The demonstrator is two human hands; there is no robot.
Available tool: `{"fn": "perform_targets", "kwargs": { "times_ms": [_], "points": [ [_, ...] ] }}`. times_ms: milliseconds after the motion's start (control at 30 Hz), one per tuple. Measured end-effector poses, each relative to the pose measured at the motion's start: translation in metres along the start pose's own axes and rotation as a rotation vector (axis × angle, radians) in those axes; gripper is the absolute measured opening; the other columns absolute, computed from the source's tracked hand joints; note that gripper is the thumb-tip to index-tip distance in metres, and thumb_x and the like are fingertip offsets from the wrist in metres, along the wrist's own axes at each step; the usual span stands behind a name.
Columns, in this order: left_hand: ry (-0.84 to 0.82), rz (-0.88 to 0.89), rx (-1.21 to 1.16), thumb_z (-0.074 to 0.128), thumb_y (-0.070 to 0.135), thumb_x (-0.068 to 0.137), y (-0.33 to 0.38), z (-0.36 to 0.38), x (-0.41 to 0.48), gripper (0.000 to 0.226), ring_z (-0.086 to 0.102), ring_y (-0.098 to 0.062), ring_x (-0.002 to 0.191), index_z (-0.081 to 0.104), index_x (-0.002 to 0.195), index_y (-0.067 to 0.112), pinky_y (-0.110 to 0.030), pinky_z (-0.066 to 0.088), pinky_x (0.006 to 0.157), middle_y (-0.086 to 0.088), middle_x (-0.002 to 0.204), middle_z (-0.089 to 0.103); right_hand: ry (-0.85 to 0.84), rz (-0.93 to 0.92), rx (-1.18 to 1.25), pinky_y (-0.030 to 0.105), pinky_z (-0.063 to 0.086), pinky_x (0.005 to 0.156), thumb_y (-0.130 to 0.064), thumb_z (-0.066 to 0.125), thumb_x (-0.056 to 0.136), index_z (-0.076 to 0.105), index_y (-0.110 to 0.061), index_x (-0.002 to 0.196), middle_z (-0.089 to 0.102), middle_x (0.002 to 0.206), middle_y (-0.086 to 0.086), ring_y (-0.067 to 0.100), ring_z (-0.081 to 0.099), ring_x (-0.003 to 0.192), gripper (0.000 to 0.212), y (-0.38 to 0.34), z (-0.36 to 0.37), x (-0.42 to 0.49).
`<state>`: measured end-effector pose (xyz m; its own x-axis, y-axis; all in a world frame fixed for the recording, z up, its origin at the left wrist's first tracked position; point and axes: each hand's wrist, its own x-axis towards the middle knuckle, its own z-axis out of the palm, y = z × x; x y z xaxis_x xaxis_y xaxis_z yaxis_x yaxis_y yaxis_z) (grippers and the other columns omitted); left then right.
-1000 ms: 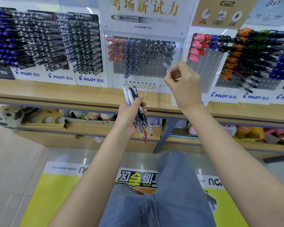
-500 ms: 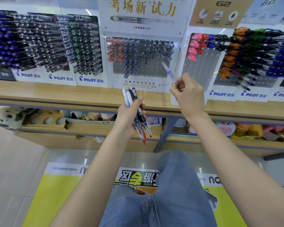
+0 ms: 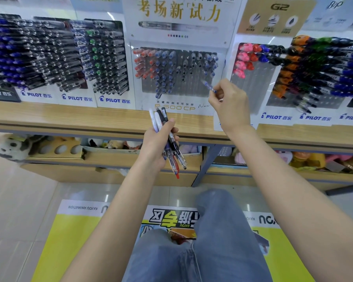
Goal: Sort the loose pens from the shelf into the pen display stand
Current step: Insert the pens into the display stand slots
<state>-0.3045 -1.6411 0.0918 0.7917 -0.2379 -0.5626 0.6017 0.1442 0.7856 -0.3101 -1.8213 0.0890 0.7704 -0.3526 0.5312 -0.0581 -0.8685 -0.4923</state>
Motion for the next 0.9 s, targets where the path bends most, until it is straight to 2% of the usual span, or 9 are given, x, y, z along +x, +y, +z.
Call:
{"fn": "perform_targets", "kwargs": {
  "times_ms": [133,367,567,667,800,900],
  "points": [
    [0.0,-0.02,0.001,0.065,0.026,0.088,0.0,-0.001,0.003,0.02,0.053,-0.013,0.057,0.057,0.096,0.01,-0.032,0.051,0.066,-0.001,0.07,0.057,-0.099,0.075,0.022,0.044,0.052,0.071,-0.012,0.056,0.091,0.062,-0.002,0.095,0.065,0.085,0.012,0.027,0.06,0.076,0.012,-0.001,0.011,0.008],
    [0.003,-0.002,-0.027,0.063,0.024,0.089,0.003,-0.002,0.005,0.014,0.053,-0.01,0.056,0.057,0.092,0.011,-0.024,0.049,0.057,0.0,0.073,0.059,-0.129,0.163,-0.021,0.038,0.052,0.075,-0.02,0.056,0.093,0.062,-0.004,0.102,0.068,0.092,0.011,0.024,0.062,0.083,0.02,-0.005,0.026,0.024],
    [-0.024,-0.001,-0.008,0.063,0.026,0.089,0.007,-0.002,0.007,0.016,0.052,-0.01,0.058,0.058,0.093,0.012,-0.029,0.049,0.065,0.001,0.07,0.058,0.005,0.336,0.146,0.027,0.052,0.073,-0.02,0.062,0.089,0.065,-0.004,0.095,0.064,0.081,0.001,0.013,0.059,0.074,0.017,-0.005,0.035,0.021],
    [-0.031,-0.009,0.008,0.063,0.027,0.089,0.009,-0.001,0.006,0.019,0.052,-0.011,0.058,0.058,0.097,0.011,-0.03,0.049,0.066,0.001,0.068,0.057,0.033,0.417,0.191,0.024,0.05,0.068,-0.02,0.062,0.088,0.065,-0.006,0.092,0.061,0.076,-0.002,0.013,0.06,0.073,0.015,-0.011,0.038,0.023],
    [-0.023,0.023,-0.017,0.063,0.024,0.089,0.012,-0.001,0.001,0.012,0.053,-0.009,0.06,0.058,0.091,0.014,-0.025,0.048,0.061,0.002,0.072,0.059,0.023,0.429,0.175,0.023,0.047,0.065,-0.02,0.061,0.088,0.064,-0.006,0.093,0.061,0.078,0.0,0.013,0.057,0.072,0.015,-0.015,0.039,0.025],
    [-0.032,0.022,-0.013,0.063,0.025,0.089,0.013,-0.003,-0.002,0.012,0.053,-0.009,0.059,0.058,0.091,0.014,-0.026,0.048,0.063,0.002,0.072,0.059,-0.068,0.347,0.026,0.028,0.045,0.066,-0.02,0.055,0.092,0.057,-0.006,0.103,0.062,0.088,0.004,0.016,0.055,0.076,0.018,-0.016,0.035,0.026]
  ]
}}
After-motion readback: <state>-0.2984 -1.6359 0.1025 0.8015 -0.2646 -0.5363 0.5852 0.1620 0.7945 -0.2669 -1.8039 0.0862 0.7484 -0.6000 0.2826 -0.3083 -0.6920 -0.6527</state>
